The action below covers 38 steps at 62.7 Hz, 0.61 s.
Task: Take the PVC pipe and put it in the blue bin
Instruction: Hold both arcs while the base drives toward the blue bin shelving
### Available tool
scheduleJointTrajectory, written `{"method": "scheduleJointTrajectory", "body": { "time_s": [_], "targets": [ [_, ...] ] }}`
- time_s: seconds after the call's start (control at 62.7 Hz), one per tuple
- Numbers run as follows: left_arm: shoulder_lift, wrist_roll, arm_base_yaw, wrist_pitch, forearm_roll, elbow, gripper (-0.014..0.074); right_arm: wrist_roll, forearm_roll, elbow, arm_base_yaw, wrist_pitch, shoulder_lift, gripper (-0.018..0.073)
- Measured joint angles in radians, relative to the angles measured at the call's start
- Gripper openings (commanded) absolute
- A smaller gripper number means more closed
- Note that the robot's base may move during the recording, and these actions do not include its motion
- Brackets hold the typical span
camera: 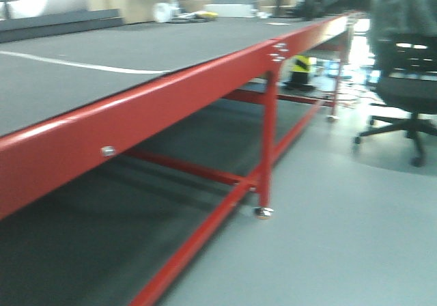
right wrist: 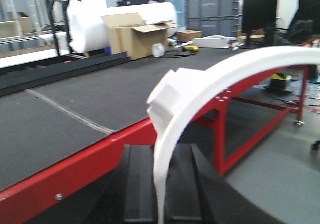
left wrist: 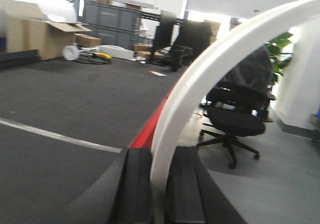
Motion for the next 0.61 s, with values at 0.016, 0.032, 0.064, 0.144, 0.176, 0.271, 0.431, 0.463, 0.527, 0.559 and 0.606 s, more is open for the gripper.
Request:
{"method": "scheduleJointTrajectory", "body": {
  "time_s": [0.016,0.032,0.064,0.144,0.176,0.271,0.431,0.463,0.527,0.559,0.606],
  "targets": [
    [0.0,0.0,0.0,0.0,0.0,0.0,-0.0111,0.0,0.0,0.0,0.0,0.0,0.0,-0.0162],
    [0.0,0.0,0.0,0.0,0.0,0.0,-0.0111,0.0,0.0,0.0,0.0,0.0,0.0,-0.0162],
    [0.0,0.0,0.0,0.0,0.0,0.0,-0.0111,0.0,0.0,0.0,0.0,0.0,0.0,-0.0162],
    [0.0,0.0,0.0,0.0,0.0,0.0,-0.0111,0.0,0.0,0.0,0.0,0.0,0.0,-0.0162],
    [0.0,0.0,0.0,0.0,0.0,0.0,-0.0111,0.0,0.0,0.0,0.0,0.0,0.0,-0.0162],
    [0.0,0.0,0.0,0.0,0.0,0.0,-0.0111,0.0,0.0,0.0,0.0,0.0,0.0,-0.0162],
    [0.0,0.0,0.0,0.0,0.0,0.0,-0.0111,0.0,0.0,0.0,0.0,0.0,0.0,-0.0162],
    [0.0,0.0,0.0,0.0,0.0,0.0,-0.0111,0.0,0.0,0.0,0.0,0.0,0.0,-0.0162],
    [0.0,0.0,0.0,0.0,0.0,0.0,-0.0111,0.0,0.0,0.0,0.0,0.0,0.0,-0.0162],
    [0.0,0.0,0.0,0.0,0.0,0.0,-0.0111,0.0,0.0,0.0,0.0,0.0,0.0,-0.0162],
    [0.0,0.0,0.0,0.0,0.0,0.0,-0.0111,0.0,0.0,0.0,0.0,0.0,0.0,-0.0162]
  ]
}}
